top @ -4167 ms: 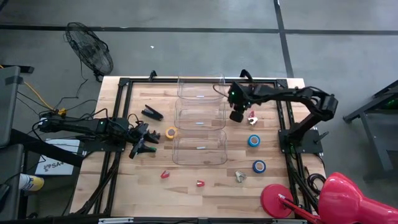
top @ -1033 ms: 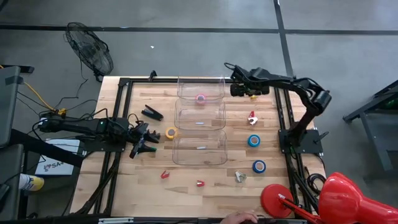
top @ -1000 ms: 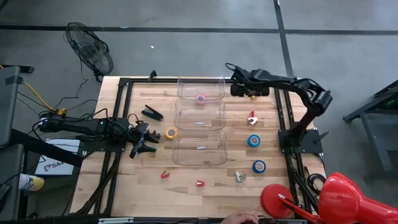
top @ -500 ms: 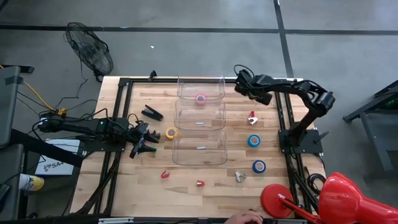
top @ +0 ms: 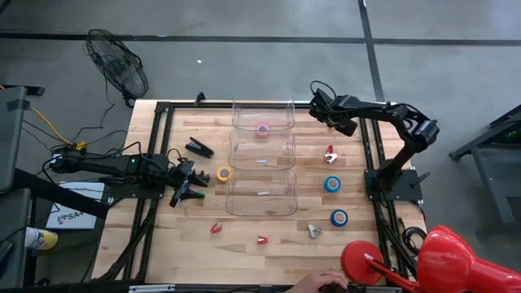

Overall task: Pick and place Stapler, Stapler remover, tape
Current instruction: Put the yellow stapler into the middle transparent bin

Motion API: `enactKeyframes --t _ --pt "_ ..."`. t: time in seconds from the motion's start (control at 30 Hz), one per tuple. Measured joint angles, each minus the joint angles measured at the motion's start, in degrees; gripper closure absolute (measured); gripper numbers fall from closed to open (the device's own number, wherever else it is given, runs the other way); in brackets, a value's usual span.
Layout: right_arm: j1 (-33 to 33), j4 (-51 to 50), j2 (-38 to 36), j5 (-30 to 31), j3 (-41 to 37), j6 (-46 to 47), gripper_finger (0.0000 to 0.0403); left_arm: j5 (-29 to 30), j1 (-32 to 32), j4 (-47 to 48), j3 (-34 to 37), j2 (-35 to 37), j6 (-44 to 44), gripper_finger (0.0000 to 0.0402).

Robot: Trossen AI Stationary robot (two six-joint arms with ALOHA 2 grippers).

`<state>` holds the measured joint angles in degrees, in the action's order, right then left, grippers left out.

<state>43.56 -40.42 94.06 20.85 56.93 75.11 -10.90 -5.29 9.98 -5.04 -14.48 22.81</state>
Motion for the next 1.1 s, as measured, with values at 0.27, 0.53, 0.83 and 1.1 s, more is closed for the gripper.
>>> enactKeyframes --t 0.27,0.53,0.83,1.1 --pt "2.1 0.8 0.0 -1.2 0.0 1.1 0.0191 0.0 0.0 0.0 0.0 0.0 0.0 0.017" --pt "2.6 2.2 0.0 -2.6 -1.4 3.2 0.0183 0.0 0.0 0.0 0.0 0.0 0.0 0.017" --pt "4.2 3.4 1.5 -2.3 -1.6 4.0 0.0147 0.0 0.0 0.0 0.0 0.0 0.0 0.017" --pt "5.0 5.4 4.7 -4.3 -1.6 4.0 0.0141 0.0 0.0 0.0 0.0 0.0 0.0 0.017"
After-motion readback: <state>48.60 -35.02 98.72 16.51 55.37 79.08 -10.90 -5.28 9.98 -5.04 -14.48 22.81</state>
